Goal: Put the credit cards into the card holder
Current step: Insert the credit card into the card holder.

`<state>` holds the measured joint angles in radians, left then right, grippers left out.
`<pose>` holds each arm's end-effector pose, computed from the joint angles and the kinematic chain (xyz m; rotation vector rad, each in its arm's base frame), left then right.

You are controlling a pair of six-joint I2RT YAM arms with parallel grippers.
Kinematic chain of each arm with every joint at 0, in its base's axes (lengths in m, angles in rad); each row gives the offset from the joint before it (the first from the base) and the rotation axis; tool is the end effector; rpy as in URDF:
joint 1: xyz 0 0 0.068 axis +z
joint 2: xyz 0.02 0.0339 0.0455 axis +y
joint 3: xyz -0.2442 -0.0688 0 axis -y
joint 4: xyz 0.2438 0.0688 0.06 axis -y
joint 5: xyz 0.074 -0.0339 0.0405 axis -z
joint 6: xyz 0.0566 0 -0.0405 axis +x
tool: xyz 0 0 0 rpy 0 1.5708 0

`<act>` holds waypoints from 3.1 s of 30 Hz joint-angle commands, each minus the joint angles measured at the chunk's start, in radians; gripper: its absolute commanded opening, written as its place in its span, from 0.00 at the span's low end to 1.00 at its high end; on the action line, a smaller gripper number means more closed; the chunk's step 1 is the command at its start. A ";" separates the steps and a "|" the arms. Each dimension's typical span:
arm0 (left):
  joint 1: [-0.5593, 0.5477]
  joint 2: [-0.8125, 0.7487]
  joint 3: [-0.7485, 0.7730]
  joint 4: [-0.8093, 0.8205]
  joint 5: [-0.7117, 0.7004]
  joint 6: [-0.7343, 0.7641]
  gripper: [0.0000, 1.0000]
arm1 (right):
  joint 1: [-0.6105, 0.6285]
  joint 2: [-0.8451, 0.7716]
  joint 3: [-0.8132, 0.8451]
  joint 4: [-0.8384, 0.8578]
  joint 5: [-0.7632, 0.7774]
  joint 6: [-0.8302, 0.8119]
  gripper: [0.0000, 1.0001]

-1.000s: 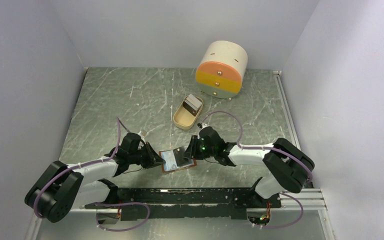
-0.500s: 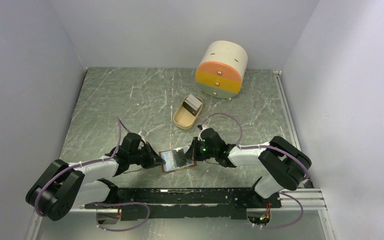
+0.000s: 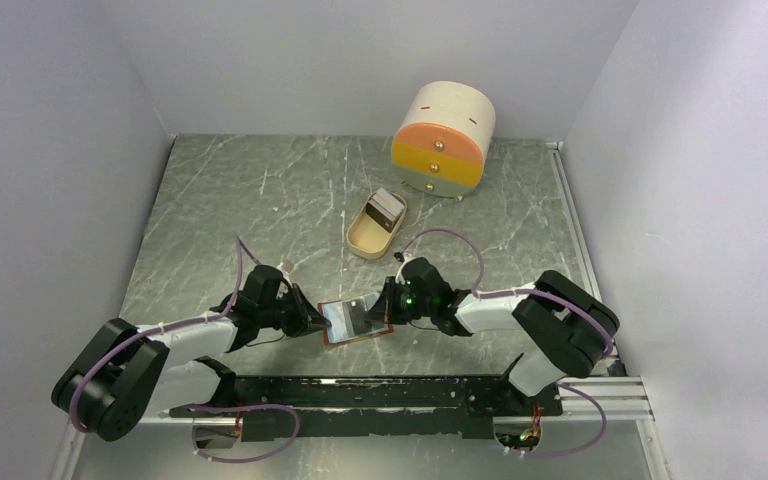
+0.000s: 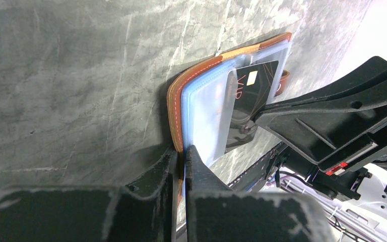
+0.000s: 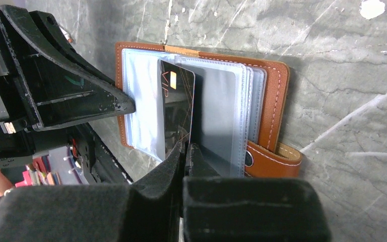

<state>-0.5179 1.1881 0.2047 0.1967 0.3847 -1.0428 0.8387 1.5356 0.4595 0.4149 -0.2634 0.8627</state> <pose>0.1660 -0.1190 0.0808 -0.4755 2.5824 -1.1236 0.1772 0.2192 0.0925 -0.1315 2.4932 1.1335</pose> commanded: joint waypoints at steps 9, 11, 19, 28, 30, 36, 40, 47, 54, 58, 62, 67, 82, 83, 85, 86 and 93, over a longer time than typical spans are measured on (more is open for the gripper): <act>-0.007 -0.005 0.014 0.046 0.029 0.000 0.11 | 0.030 0.082 0.062 -0.015 -0.045 -0.020 0.00; -0.008 0.001 0.017 0.053 0.036 0.003 0.11 | 0.038 0.090 0.073 -0.016 -0.049 -0.021 0.02; -0.009 0.002 0.019 0.086 0.069 -0.003 0.18 | 0.048 0.065 0.096 -0.108 -0.002 -0.041 0.24; -0.010 -0.019 0.007 0.106 0.080 -0.011 0.18 | 0.045 0.049 0.116 -0.125 0.012 -0.063 0.34; -0.008 -0.019 0.007 0.117 0.087 -0.012 0.18 | 0.044 0.067 0.121 -0.098 -0.008 -0.060 0.35; -0.010 -0.024 -0.009 0.183 0.125 -0.030 0.22 | 0.057 0.093 0.117 -0.017 -0.059 -0.036 0.36; -0.010 -0.025 -0.013 0.194 0.129 -0.029 0.25 | 0.057 0.092 0.105 0.002 -0.066 -0.030 0.32; -0.011 0.022 -0.010 0.230 0.145 -0.030 0.25 | 0.057 0.098 0.092 0.062 -0.107 -0.017 0.18; -0.015 0.007 -0.001 0.187 0.131 -0.022 0.25 | 0.058 0.114 0.079 0.088 -0.134 0.002 0.28; -0.016 -0.033 0.011 0.127 0.105 -0.007 0.23 | 0.050 0.062 0.087 -0.023 -0.077 -0.037 0.29; -0.016 -0.060 0.030 0.077 0.099 0.010 0.17 | 0.031 0.001 0.079 -0.085 -0.049 -0.063 0.23; -0.016 -0.084 0.047 0.041 0.100 0.022 0.12 | 0.023 -0.018 0.084 -0.112 -0.020 -0.087 0.18; -0.015 -0.094 0.069 0.038 0.136 0.038 0.11 | 0.021 0.093 0.078 -0.017 -0.044 -0.076 0.09; -0.015 -0.088 0.067 0.049 0.141 0.037 0.10 | 0.022 0.095 0.079 -0.015 -0.046 -0.075 0.09; -0.016 -0.083 0.062 0.078 0.155 0.029 0.12 | 0.023 0.097 0.078 -0.012 -0.049 -0.073 0.09; -0.017 -0.082 0.059 0.093 0.161 0.027 0.15 | 0.022 0.099 0.077 -0.010 -0.051 -0.073 0.09; -0.019 -0.105 0.048 0.122 0.166 0.019 0.25 | 0.022 0.098 0.076 -0.009 -0.049 -0.072 0.09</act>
<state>-0.5304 1.1080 0.2516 0.2401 0.5133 -1.0142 0.8631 1.6192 0.5476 0.4053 -0.3183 0.7948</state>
